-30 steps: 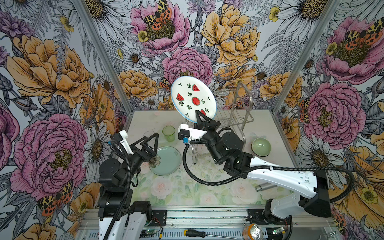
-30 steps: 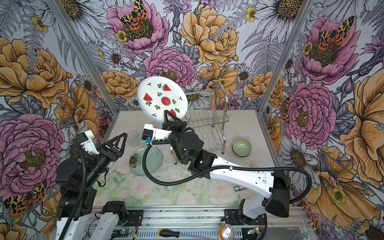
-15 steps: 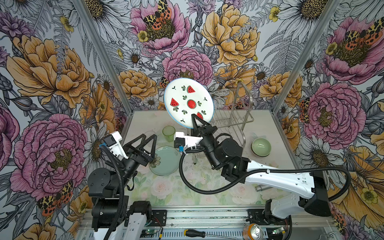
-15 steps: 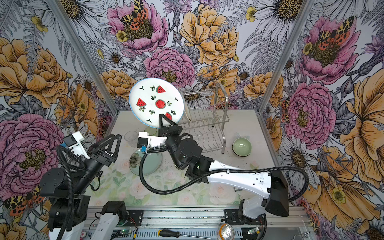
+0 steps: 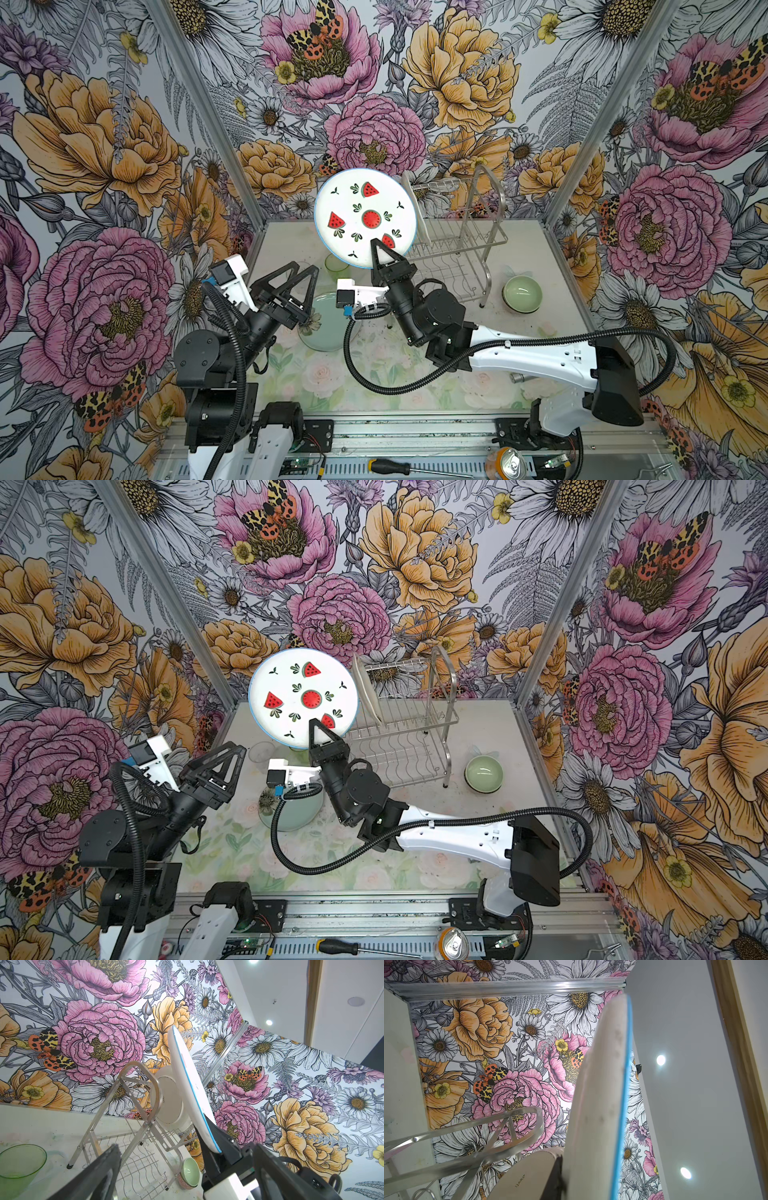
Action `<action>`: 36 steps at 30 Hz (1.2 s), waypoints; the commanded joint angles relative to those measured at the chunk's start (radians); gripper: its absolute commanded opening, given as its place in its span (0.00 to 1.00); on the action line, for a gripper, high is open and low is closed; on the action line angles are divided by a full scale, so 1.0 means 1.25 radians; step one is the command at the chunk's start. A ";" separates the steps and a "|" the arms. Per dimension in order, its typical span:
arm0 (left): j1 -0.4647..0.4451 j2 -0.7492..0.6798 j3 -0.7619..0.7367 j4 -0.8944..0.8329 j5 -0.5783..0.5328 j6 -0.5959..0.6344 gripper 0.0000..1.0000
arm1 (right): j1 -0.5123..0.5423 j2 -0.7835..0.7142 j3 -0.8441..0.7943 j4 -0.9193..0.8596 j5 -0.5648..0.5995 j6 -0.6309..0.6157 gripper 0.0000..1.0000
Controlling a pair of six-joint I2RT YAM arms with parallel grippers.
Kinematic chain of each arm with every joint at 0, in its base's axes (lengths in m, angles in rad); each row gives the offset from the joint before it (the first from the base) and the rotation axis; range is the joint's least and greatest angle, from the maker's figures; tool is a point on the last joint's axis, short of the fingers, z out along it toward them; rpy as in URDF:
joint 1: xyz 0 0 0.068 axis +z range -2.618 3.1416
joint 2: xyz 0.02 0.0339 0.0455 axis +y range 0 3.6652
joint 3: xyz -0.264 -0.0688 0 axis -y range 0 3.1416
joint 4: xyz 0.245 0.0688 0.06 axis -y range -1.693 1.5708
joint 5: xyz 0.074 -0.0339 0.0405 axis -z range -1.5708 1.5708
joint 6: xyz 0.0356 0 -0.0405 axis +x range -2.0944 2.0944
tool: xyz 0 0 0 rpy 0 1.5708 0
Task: Unload the mixed dishes from the dish rack
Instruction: 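Close the left gripper on the watermelon plate rim while the right gripper holds it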
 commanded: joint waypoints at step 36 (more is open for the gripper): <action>0.007 0.170 0.049 0.085 0.138 -0.045 0.59 | 0.032 0.072 -0.052 0.350 -0.064 -0.182 0.00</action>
